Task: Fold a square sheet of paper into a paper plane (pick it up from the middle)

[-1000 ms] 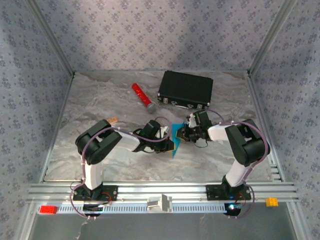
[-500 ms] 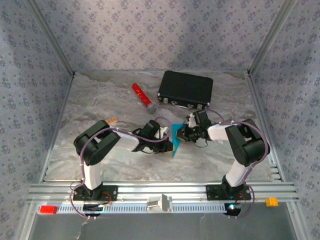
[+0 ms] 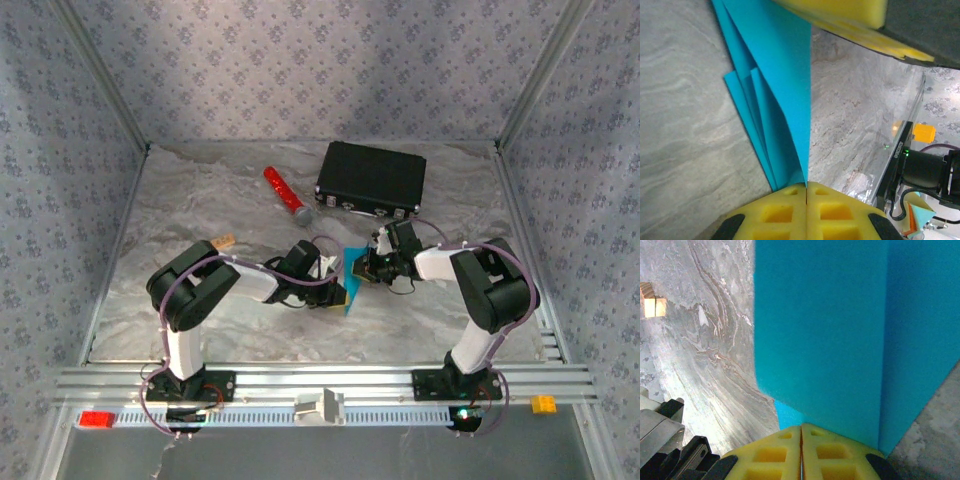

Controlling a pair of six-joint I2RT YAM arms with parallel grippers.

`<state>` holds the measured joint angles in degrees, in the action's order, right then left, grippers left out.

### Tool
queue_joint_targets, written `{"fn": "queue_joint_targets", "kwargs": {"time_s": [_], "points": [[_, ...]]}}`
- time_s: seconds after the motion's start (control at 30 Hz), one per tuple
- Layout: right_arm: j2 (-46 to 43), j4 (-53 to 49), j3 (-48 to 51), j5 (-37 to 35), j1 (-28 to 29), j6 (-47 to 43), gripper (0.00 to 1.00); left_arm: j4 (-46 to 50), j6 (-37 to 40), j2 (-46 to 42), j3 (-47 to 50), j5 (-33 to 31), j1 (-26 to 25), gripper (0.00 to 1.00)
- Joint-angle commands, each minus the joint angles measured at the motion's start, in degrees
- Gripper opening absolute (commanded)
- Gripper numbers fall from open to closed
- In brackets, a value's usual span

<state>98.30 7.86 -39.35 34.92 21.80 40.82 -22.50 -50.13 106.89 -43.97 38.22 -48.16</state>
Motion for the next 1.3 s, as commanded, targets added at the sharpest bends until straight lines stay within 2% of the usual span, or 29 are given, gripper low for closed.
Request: {"fn": "queue_joint_targets", "kwargs": {"time_s": [0.0,0.13,0.27,0.43,0.57,0.67,0.73,0.97,1.27], "points": [[2.02,-6.61,0.87,-7.30,-0.20,-2.04,0.10,4.63,1.76,-1.07,0.92,5.12,-1.32,0.06],[2.03,-6.92,0.86,-7.66,-0.19,-1.98,0.10,6.20,2.55,-0.90,0.76,5.06,-1.40,0.06],[2.13,-7.13,0.82,-7.76,-0.24,-1.97,0.09,7.52,3.40,-0.74,0.88,5.43,-1.42,0.00],[2.08,-7.31,0.72,-7.87,-0.26,-1.98,0.09,7.82,3.62,-0.72,1.25,5.49,-1.51,0.07],[2.07,-7.37,0.76,-7.94,-0.25,-2.03,0.09,9.11,4.12,-0.89,1.11,4.92,-1.56,0.00],[2.10,-7.46,0.72,-8.02,-0.20,-2.06,0.09,9.42,4.32,-1.07,1.13,4.77,-1.64,0.00],[2.12,-7.42,0.77,-8.11,-0.22,-2.06,0.09,10.04,4.45,-1.39,1.16,4.57,-1.71,0.05],[2.07,-7.43,0.77,-8.03,-0.22,-1.97,0.09,10.80,4.52,-4.83,2.54,2.50,-1.85,0.12],[1.28,-7.56,0.66,-7.76,-0.23,-1.60,0.09,8.93,2.50,-13.16,3.27,-4.14,-1.52,0.11]]}}
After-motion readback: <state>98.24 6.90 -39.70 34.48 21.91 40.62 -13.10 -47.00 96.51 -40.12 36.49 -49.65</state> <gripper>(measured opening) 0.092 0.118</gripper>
